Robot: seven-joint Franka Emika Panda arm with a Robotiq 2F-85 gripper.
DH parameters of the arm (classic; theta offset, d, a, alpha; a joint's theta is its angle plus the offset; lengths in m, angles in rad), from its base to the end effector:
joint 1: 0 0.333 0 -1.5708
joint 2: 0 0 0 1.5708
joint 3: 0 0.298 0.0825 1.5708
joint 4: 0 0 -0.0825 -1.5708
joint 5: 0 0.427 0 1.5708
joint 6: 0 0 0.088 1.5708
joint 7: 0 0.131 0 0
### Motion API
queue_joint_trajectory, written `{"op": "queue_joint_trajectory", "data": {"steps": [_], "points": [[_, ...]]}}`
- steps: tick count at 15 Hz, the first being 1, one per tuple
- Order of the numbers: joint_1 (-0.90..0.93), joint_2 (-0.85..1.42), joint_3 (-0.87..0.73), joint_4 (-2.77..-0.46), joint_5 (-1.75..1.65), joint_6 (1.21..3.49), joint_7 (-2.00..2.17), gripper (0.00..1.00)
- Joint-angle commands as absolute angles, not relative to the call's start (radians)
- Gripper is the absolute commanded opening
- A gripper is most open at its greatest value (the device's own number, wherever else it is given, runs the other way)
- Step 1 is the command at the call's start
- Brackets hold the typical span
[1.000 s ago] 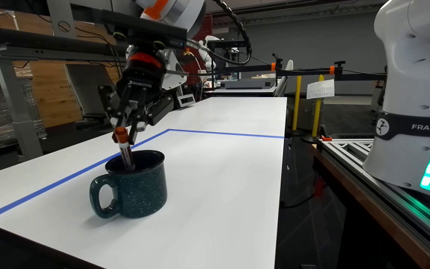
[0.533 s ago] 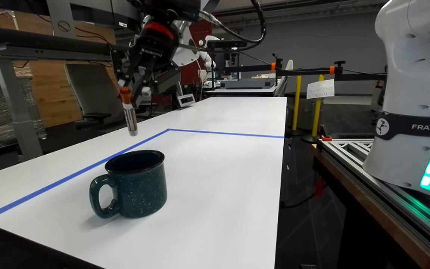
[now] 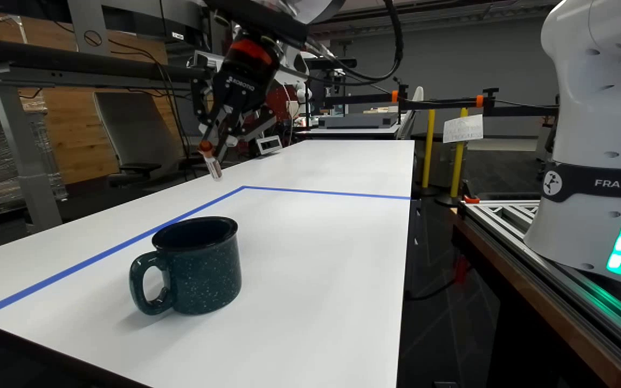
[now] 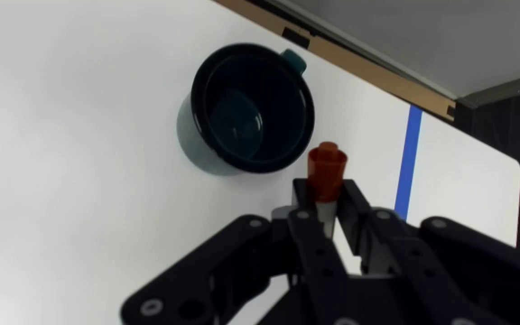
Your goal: Remove the marker from the mug
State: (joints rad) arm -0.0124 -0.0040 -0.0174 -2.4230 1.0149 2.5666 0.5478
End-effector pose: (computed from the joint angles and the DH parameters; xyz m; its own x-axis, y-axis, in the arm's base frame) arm 0.5307 -0.0180 0.2481 0.2323 -0.8907 -0.3909 -0.9062 -0.0522 -0.4196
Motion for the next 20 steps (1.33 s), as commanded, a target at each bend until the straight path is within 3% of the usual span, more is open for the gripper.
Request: {"op": "queue_joint_trajectory", "data": {"steps": [1, 7, 20], "points": [[-0.009, -0.008, -0.011, -2.491, 0.974, 2.706, 0.584, 0.05], [-0.006, 0.080, -0.018, -2.527, 0.945, 2.835, 0.601, 0.05], [0.018, 0.278, -0.015, -2.457, 0.969, 2.848, 0.577, 0.05]]}}
